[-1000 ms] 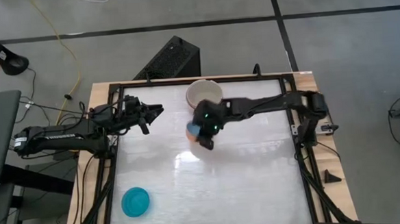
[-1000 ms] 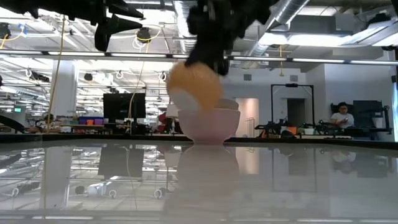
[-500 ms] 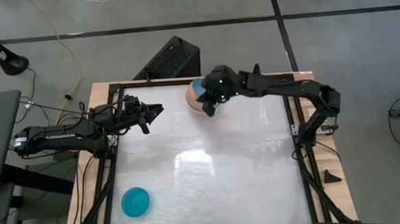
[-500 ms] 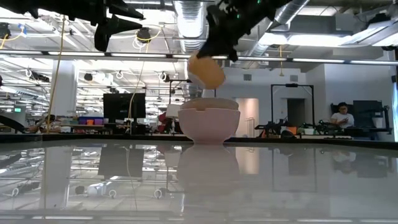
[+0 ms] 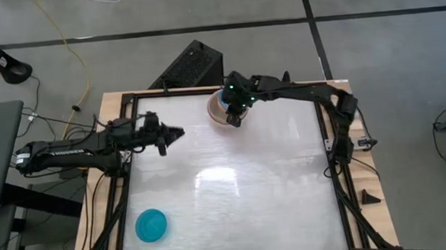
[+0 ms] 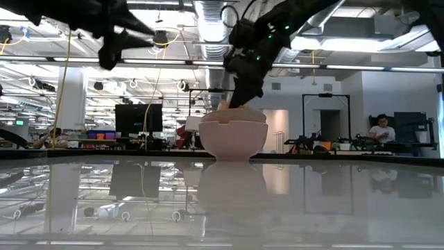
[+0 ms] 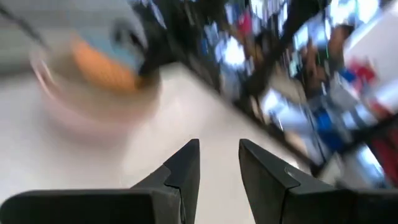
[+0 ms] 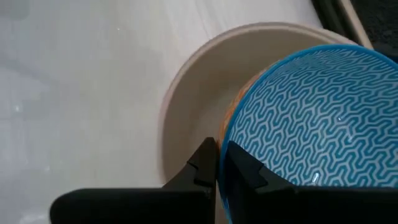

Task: Nest bowls inside each other
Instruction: Stack the blue patterned bowl on top of the grey bowl

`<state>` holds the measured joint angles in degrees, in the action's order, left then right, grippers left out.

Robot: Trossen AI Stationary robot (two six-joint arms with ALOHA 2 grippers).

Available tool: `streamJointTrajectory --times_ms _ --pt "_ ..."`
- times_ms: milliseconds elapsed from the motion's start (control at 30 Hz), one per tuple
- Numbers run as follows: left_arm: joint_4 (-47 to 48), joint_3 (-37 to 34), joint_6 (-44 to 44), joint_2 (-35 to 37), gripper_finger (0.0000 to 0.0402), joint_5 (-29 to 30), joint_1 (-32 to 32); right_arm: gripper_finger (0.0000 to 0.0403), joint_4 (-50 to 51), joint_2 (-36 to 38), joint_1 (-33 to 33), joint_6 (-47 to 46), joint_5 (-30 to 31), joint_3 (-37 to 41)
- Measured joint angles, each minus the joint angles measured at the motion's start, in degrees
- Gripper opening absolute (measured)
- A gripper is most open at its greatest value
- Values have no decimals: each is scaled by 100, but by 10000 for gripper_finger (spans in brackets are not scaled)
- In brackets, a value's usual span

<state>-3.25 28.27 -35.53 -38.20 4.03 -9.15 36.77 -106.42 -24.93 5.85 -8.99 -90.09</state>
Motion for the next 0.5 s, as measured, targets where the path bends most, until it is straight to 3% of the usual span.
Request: streamJointTrajectory --times_ms 200,500 --pt "1584 0 -277 -2 100 -1509 371 39 257 -428 9 199 -4 -599" --pt "3233 0 -544 -4 100 -1415 1833 50 776 -543 -78 319 -108 -612"
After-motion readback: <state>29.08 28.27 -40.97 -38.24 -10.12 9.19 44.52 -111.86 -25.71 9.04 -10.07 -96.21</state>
